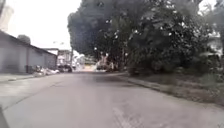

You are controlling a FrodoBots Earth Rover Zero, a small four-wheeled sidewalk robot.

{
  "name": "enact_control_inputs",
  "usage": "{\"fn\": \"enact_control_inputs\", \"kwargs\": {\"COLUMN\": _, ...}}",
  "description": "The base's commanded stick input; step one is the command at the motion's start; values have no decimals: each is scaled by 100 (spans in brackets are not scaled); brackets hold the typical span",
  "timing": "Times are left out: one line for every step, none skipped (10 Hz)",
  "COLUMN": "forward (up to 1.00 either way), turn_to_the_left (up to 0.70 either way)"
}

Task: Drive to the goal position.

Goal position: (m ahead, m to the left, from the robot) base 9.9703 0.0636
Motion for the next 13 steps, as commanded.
{"fn": "enact_control_inputs", "kwargs": {"forward": 70, "turn_to_the_left": -2}}
{"fn": "enact_control_inputs", "kwargs": {"forward": 70, "turn_to_the_left": -2}}
{"fn": "enact_control_inputs", "kwargs": {"forward": 70, "turn_to_the_left": -2}}
{"fn": "enact_control_inputs", "kwargs": {"forward": 70, "turn_to_the_left": -2}}
{"fn": "enact_control_inputs", "kwargs": {"forward": 70, "turn_to_the_left": -2}}
{"fn": "enact_control_inputs", "kwargs": {"forward": 70, "turn_to_the_left": -2}}
{"fn": "enact_control_inputs", "kwargs": {"forward": 70, "turn_to_the_left": -2}}
{"fn": "enact_control_inputs", "kwargs": {"forward": 70, "turn_to_the_left": -2}}
{"fn": "enact_control_inputs", "kwargs": {"forward": 70, "turn_to_the_left": -3}}
{"fn": "enact_control_inputs", "kwargs": {"forward": 70, "turn_to_the_left": -3}}
{"fn": "enact_control_inputs", "kwargs": {"forward": 70, "turn_to_the_left": 0}}
{"fn": "enact_control_inputs", "kwargs": {"forward": 70, "turn_to_the_left": 0}}
{"fn": "enact_control_inputs", "kwargs": {"forward": 70, "turn_to_the_left": 0}}
